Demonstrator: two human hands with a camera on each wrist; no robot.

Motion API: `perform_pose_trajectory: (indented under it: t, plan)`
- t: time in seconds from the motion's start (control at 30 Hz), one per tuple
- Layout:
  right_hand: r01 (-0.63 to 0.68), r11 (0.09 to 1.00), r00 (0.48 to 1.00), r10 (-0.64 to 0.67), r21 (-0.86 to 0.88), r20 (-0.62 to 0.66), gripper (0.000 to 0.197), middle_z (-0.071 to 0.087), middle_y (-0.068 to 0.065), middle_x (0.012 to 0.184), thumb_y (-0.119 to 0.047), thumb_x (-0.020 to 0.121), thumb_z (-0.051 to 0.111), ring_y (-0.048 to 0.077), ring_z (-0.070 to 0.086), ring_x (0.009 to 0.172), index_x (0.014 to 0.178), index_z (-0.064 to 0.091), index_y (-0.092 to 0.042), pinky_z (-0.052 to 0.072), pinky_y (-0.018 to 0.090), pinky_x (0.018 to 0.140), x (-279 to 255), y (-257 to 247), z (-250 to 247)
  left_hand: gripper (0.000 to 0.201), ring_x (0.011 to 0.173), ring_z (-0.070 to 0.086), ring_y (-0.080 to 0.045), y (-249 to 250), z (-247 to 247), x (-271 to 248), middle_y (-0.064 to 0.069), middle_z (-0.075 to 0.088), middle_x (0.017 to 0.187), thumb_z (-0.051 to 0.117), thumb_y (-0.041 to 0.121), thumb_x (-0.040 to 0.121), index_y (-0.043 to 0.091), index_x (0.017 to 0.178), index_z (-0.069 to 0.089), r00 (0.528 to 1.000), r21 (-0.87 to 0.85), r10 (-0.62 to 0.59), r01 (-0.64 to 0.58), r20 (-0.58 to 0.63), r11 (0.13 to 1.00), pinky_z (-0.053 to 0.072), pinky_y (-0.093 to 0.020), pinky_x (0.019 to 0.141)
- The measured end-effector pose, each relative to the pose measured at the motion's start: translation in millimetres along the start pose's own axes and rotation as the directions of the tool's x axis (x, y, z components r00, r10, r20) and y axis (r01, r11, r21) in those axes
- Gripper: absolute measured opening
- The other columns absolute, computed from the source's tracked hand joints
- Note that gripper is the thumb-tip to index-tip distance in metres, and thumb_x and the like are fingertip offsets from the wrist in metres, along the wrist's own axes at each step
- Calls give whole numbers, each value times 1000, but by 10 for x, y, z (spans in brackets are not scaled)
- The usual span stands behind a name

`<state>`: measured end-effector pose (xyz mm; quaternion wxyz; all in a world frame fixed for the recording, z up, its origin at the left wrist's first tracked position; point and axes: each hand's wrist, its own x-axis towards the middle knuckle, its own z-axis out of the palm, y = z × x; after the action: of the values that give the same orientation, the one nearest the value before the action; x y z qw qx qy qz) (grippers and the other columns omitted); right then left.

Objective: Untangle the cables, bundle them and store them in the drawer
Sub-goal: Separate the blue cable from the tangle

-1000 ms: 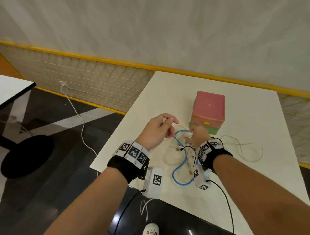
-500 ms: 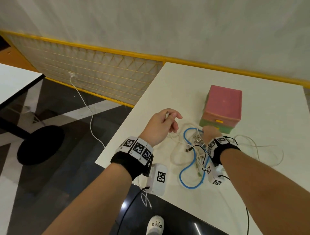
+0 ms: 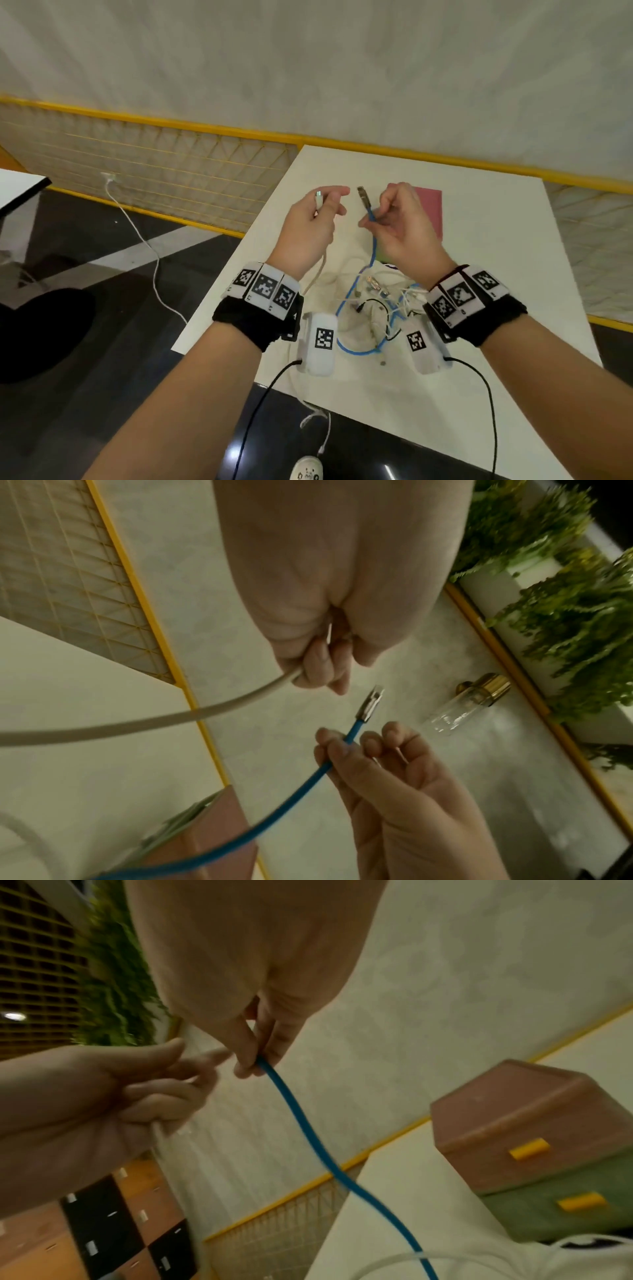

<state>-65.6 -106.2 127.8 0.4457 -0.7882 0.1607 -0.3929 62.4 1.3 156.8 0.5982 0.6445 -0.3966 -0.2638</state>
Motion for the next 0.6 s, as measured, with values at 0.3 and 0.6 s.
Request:
perform_pose_trajectory:
  t: [0.3,0.6]
  plan:
    - [-73,996,997,74,44,-10,24,48,20,93,2,92,50,18,60,66,108,39,-13,55,32,66,-404,-419,-167,21,48,48,4,327,429,-137,-3,59,75,42,17,103,7,90,55,969,-27,214,-212,121,977,37,-14,56]
    - [-285,883,922,359,-373,144,33,45,-3,62,-27,102,28,14,44,59,72,42,-22,42,39,66,-893,312,-373,44,42,24,-9,789,214,91,9,24,49,39,34,102,22,60,36,974,-424,227,-202,11,883,35,-21,41]
